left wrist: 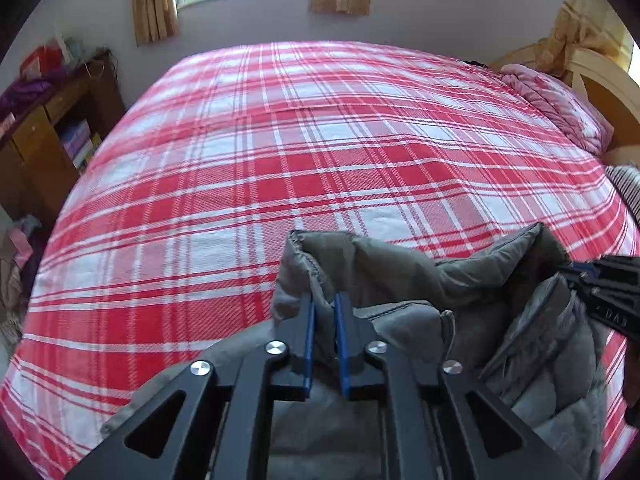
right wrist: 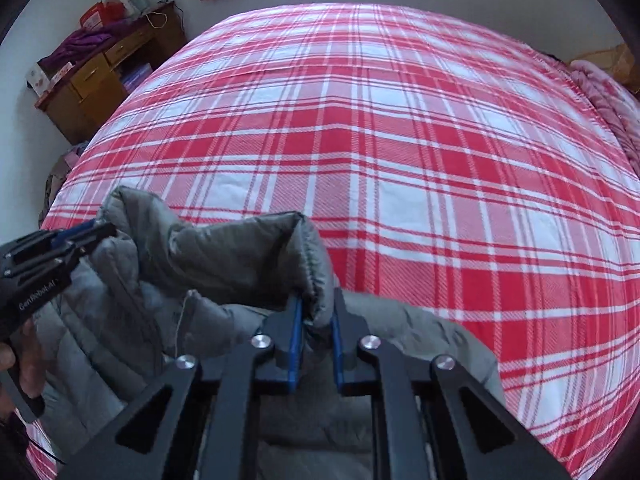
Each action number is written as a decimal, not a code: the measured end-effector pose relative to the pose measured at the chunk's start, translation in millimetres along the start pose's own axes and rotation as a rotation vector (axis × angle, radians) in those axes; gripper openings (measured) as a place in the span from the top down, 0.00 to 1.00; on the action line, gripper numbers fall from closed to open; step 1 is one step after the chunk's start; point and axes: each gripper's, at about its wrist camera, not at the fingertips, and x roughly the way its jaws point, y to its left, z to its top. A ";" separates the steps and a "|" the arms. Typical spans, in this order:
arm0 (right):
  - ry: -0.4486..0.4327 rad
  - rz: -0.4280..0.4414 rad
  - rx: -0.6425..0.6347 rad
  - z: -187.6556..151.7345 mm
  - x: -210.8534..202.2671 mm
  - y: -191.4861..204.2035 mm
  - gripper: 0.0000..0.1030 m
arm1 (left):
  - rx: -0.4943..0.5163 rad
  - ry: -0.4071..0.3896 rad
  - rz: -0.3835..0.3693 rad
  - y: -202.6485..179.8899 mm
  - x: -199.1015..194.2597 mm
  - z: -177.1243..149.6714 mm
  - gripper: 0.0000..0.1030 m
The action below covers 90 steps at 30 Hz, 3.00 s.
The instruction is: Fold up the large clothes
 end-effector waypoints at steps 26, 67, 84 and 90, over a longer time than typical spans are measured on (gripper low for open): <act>-0.165 -0.098 -0.084 -86.4 -2.6 -21.1 0.93 | -0.074 -0.143 0.124 39.2 -65.9 -66.7 0.32; -0.262 0.061 0.011 -66.2 10.7 25.0 0.55 | -0.115 -0.062 0.010 -9.0 31.9 -56.0 0.13; -0.243 0.034 -0.017 -69.9 30.5 28.9 0.55 | -0.081 -0.040 0.064 -15.7 46.0 -61.5 0.12; -0.230 -0.018 -0.047 -69.1 34.5 35.7 0.55 | -0.067 -0.034 0.085 -18.4 48.4 -61.4 0.10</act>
